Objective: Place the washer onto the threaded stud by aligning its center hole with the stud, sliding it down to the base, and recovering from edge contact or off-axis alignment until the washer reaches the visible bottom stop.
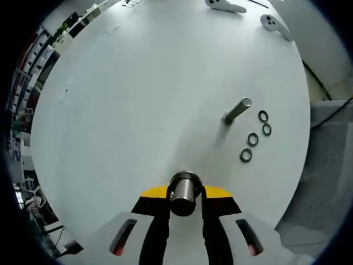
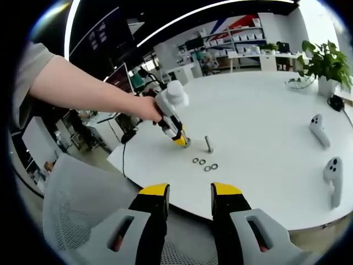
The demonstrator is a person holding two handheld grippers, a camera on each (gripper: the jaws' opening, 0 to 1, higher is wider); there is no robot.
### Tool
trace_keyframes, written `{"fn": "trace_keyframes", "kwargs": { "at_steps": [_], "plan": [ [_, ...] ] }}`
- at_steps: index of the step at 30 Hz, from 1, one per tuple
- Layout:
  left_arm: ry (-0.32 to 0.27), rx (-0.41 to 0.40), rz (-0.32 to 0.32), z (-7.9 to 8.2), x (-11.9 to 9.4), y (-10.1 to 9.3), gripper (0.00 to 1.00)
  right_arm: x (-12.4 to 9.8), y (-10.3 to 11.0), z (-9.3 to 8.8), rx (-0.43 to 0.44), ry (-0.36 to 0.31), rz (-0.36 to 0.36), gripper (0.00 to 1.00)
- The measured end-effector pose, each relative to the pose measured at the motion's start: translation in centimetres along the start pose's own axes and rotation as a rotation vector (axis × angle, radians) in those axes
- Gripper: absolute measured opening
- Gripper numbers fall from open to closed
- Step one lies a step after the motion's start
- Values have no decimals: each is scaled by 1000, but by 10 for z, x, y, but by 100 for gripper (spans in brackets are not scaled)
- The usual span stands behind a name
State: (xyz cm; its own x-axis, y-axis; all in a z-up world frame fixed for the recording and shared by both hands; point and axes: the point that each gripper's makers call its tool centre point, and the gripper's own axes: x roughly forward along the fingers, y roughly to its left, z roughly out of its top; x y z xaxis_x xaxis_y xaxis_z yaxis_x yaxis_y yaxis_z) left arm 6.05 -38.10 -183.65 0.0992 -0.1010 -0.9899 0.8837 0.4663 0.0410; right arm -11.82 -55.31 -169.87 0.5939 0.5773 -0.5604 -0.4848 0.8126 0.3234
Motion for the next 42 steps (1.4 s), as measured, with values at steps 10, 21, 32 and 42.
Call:
{"fn": "trace_keyframes", "kwargs": {
  "at_steps": [10, 21, 32, 42],
  "plan": [
    [-30, -129, -43, 2, -1, -1, 21, 0, -1, -1, 2, 5, -6, 32],
    [-84, -125, -3, -17, -22, -4, 28, 0, -1, -2, -3, 14, -9, 32],
    [-199, -307, -21, -68, -37, -28, 30, 0, -2, -2, -2, 12, -10, 32],
    [-439, -487, 15, -85, -91, -33, 29, 1, 0, -4, -9, 27, -3, 32]
  ]
}}
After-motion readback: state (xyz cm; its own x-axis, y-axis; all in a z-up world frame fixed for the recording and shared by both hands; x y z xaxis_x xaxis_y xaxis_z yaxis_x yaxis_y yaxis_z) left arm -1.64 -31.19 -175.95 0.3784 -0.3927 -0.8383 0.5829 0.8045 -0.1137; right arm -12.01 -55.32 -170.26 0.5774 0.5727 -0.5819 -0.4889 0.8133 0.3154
